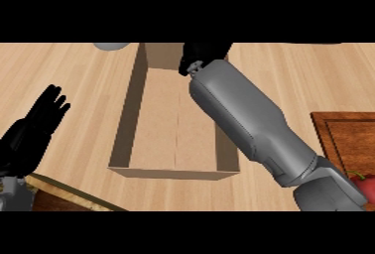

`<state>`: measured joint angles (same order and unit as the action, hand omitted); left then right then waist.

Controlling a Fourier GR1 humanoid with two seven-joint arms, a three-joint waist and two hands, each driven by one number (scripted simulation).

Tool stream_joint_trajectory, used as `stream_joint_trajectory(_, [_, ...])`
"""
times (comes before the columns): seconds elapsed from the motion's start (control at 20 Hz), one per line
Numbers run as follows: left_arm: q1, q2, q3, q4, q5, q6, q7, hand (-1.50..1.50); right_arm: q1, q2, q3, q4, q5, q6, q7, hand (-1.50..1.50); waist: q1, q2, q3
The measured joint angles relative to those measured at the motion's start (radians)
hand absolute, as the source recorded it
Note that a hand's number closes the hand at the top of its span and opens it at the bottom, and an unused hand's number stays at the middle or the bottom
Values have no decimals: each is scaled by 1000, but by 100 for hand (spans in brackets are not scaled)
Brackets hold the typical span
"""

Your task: Pick the can from the cutting board and place it in the cardboard box

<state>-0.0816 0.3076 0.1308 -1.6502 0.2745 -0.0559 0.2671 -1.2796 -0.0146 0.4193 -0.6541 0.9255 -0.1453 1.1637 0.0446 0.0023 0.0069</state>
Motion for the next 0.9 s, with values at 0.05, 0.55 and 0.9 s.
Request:
stream_joint_trajectory(0.05, [1, 0, 0, -1, -1, 0, 1, 0, 29, 0, -7, 4, -8, -15, -1, -150, 0, 1, 0])
stream_joint_trajectory(0.55, [-1, -1, 4, 8, 1, 3, 9, 0, 171, 1, 39, -71, -70, -200, -53, -150, -5, -2, 3])
stream_joint_trajectory(0.9, [30, 1, 23, -3, -2, 11, 5, 0, 202, 2, -43, -176, 40, -482, -81, -150, -36, -12, 4])
